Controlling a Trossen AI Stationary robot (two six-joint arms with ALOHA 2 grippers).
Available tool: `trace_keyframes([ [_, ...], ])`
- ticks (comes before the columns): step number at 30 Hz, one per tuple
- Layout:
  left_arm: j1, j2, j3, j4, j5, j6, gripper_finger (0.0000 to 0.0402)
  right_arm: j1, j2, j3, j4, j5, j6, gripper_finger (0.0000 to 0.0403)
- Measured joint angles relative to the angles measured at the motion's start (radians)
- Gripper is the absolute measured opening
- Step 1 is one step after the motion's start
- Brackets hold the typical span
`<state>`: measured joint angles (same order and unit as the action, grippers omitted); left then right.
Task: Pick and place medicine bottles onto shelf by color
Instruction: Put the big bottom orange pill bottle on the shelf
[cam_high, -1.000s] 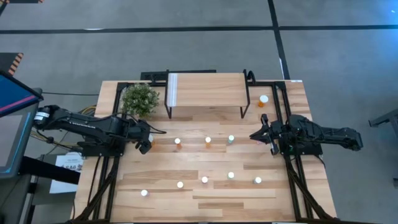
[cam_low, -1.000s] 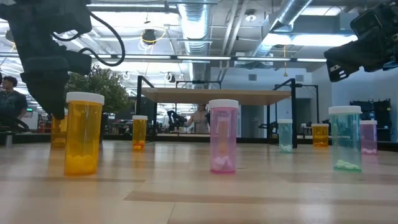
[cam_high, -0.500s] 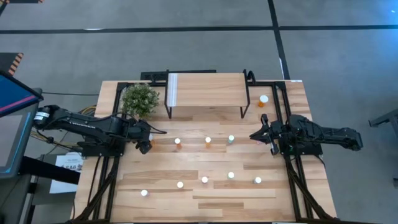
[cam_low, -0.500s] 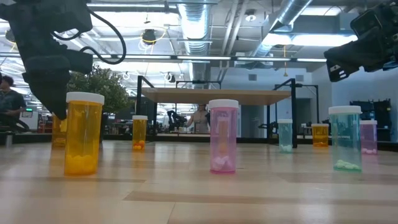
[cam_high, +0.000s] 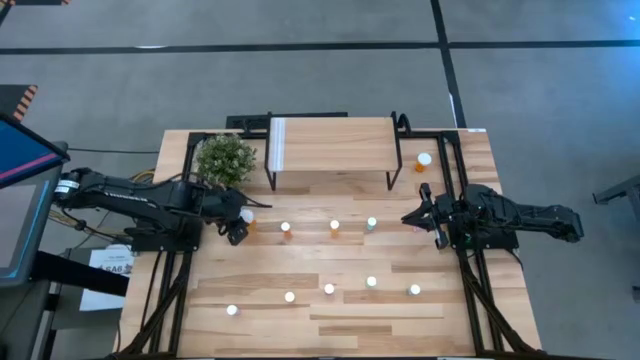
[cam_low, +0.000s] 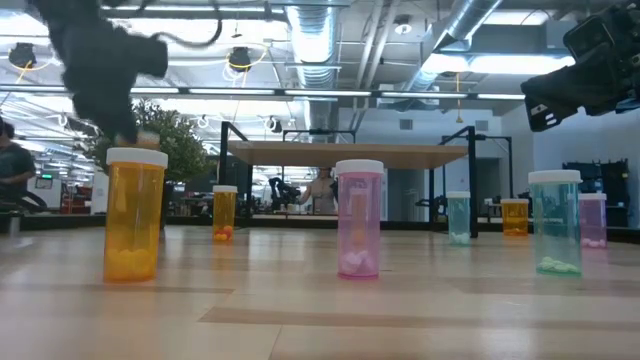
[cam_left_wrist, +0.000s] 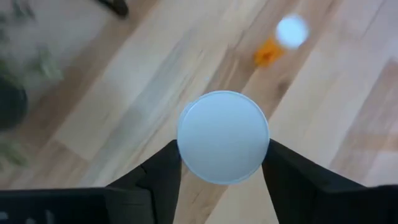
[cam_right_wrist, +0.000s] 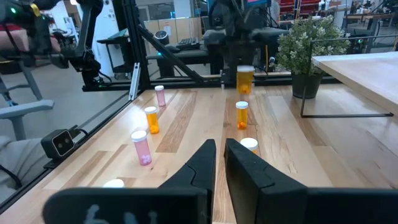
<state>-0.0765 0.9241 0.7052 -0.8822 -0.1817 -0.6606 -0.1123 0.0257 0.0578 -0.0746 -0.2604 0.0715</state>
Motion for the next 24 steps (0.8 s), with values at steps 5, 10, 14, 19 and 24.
trace_keyframes([
  [5,0.036,0.009,0.145,-0.046,-0.067,0.064,0.019,0.0,0.0,0.0,0.0,0.0,0.0,0.0061],
  [10,0.152,0.061,0.322,-0.086,-0.076,0.191,0.0188,0.0,0.0,0.0,0.0,0.0,0.0,0.0061],
  [14,0.27,0.147,0.477,-0.121,-0.076,0.341,0.0188,0.0,0.0,0.0,0.0,0.0,0.0,0.0061],
  [19,0.419,0.287,0.655,-0.168,-0.035,0.487,0.0189,0.0,0.0,0.0,0.0,0.0,0.0,0.0061],
  [24,0.542,0.425,0.786,-0.161,0.07,0.585,0.019,0.0,0.0,0.0,0.0,0.0,0.0,0.0061],
])
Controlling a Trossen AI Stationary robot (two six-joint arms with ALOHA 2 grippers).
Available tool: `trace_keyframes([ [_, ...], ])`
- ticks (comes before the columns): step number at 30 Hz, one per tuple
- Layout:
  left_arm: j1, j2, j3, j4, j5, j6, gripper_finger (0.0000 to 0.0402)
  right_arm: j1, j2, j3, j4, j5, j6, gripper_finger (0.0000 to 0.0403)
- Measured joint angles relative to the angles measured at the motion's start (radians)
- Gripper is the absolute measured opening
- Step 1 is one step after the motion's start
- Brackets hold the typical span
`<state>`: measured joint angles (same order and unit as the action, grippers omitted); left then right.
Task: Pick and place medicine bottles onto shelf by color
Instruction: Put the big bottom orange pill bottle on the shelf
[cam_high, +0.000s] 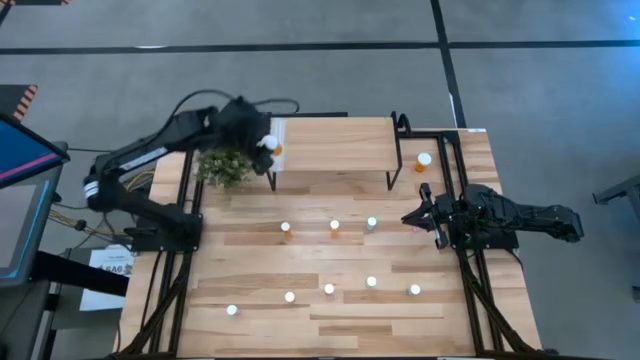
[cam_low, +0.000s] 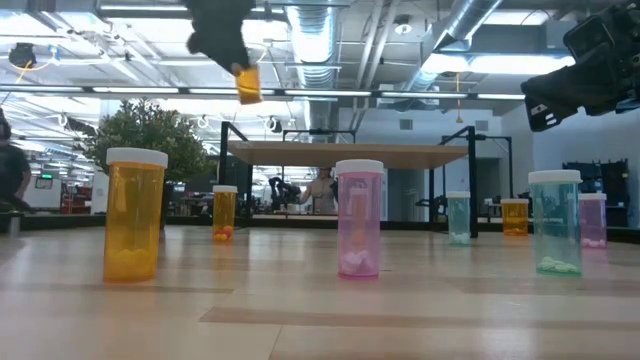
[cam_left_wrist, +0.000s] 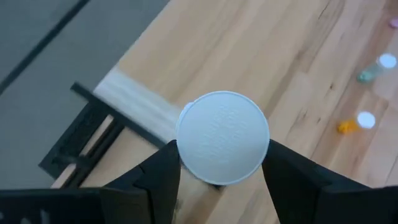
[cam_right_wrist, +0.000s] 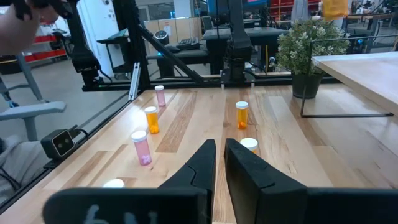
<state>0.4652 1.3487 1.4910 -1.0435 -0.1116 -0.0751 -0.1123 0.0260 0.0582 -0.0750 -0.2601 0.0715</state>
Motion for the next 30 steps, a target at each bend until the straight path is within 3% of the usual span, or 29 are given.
trace_keyframes([
  [8,0.115,0.232,0.18,-0.01,0.132,0.083,0.019,0.0,0.0,0.0,0.0,0.0,0.0,0.0061],
  [16,0.174,0.399,0.331,-0.023,0.133,0.109,0.019,0.0,0.0,0.0,0.0,0.0,0.0,0.0061],
  [30,0.268,0.422,0.31,-0.047,0.151,0.127,0.019,0.0,0.0,0.0,0.0,0.0,0.0,0.0061],
])
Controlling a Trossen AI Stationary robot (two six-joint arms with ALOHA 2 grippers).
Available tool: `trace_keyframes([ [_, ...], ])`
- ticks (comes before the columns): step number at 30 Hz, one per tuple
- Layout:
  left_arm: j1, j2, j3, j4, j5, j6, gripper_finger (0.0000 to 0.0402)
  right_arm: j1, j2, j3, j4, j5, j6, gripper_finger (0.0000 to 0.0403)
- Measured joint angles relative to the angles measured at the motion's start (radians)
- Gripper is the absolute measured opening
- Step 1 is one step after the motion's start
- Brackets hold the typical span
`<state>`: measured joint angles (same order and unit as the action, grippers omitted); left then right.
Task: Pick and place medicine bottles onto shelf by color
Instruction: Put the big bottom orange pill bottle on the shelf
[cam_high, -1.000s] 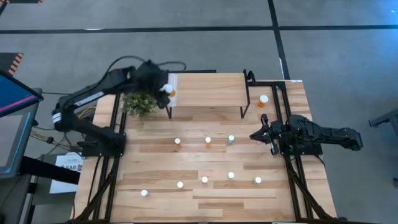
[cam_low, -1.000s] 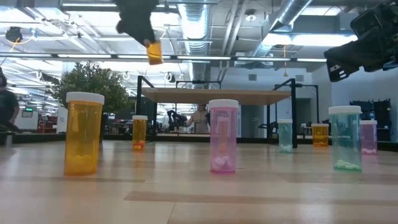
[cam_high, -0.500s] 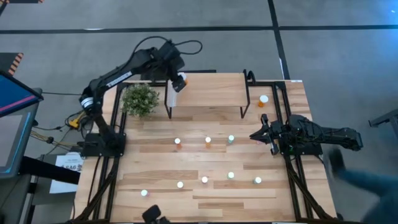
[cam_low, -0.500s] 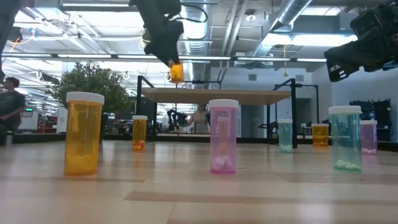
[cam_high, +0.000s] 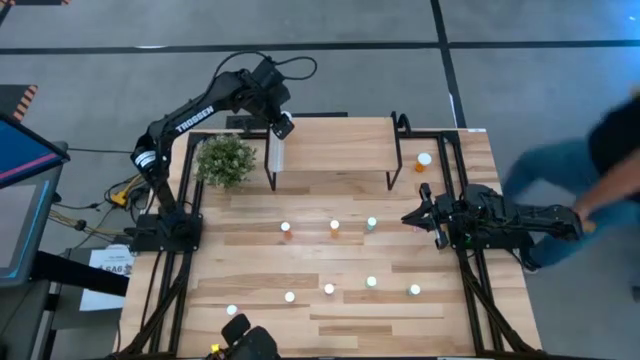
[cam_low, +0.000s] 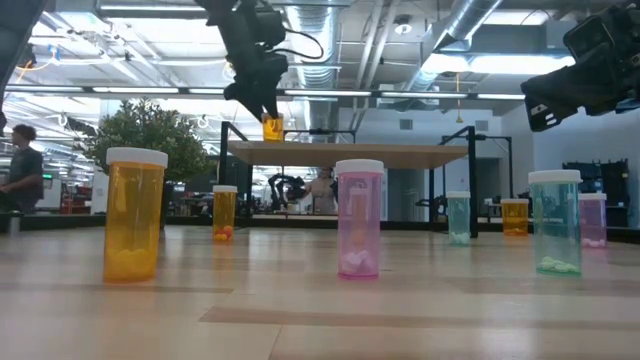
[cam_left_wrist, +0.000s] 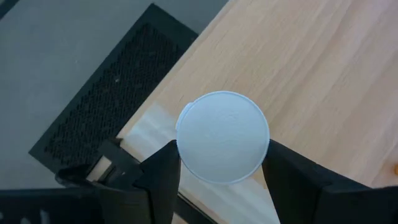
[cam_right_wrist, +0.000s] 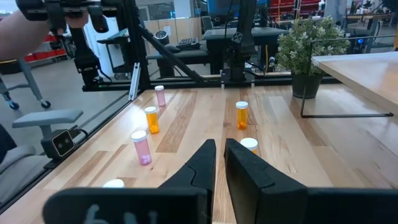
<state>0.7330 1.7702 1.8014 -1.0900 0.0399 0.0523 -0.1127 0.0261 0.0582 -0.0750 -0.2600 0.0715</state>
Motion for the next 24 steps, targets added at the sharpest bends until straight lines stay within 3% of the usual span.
trace_keyframes([
  [24,0.004,0.0,-0.013,0.034,0.0,0.019,0.019,0.0,0.0,0.0,0.0,0.0,0.0,0.0061],
])
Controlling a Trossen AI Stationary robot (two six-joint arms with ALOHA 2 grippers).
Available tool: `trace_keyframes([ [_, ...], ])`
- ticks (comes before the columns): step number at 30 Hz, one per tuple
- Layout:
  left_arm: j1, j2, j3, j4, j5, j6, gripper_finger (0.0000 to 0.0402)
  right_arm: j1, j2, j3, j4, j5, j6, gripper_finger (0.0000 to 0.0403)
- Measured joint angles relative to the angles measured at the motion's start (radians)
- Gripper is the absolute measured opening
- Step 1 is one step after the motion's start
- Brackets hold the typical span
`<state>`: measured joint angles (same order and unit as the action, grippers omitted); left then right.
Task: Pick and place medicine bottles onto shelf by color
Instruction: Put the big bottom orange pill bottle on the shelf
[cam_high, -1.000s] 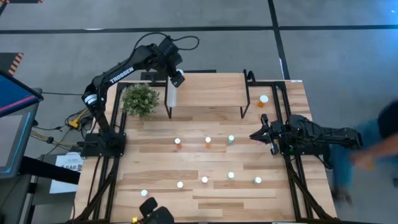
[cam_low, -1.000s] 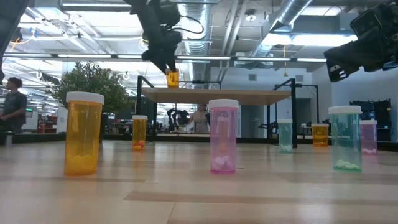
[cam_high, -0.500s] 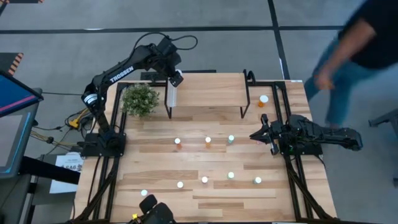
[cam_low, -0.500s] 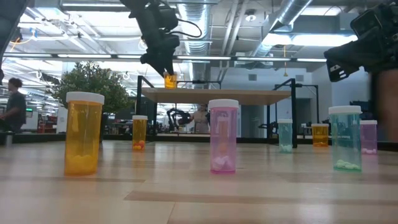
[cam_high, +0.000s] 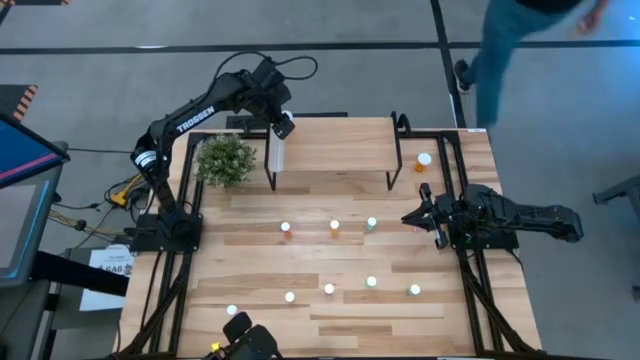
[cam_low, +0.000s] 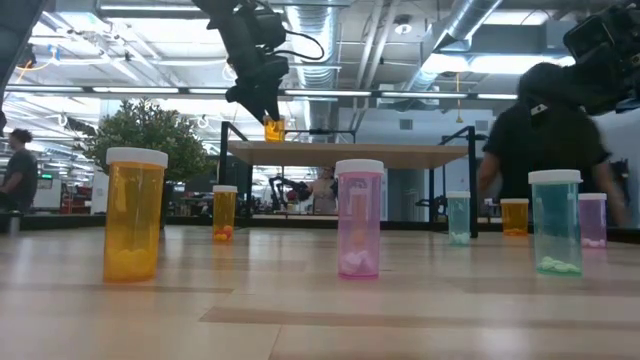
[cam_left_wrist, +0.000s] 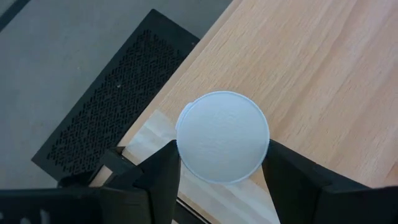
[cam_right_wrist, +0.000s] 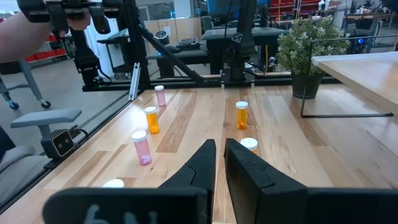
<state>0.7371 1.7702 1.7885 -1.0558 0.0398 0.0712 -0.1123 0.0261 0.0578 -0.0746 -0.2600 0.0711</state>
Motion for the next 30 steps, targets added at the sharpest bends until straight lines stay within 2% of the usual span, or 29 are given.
trace_keyframes([
  [30,-0.002,-0.001,-0.001,0.0,0.009,0.015,0.019,0.0,0.0,0.0,0.0,0.0,0.0,0.0061],
])
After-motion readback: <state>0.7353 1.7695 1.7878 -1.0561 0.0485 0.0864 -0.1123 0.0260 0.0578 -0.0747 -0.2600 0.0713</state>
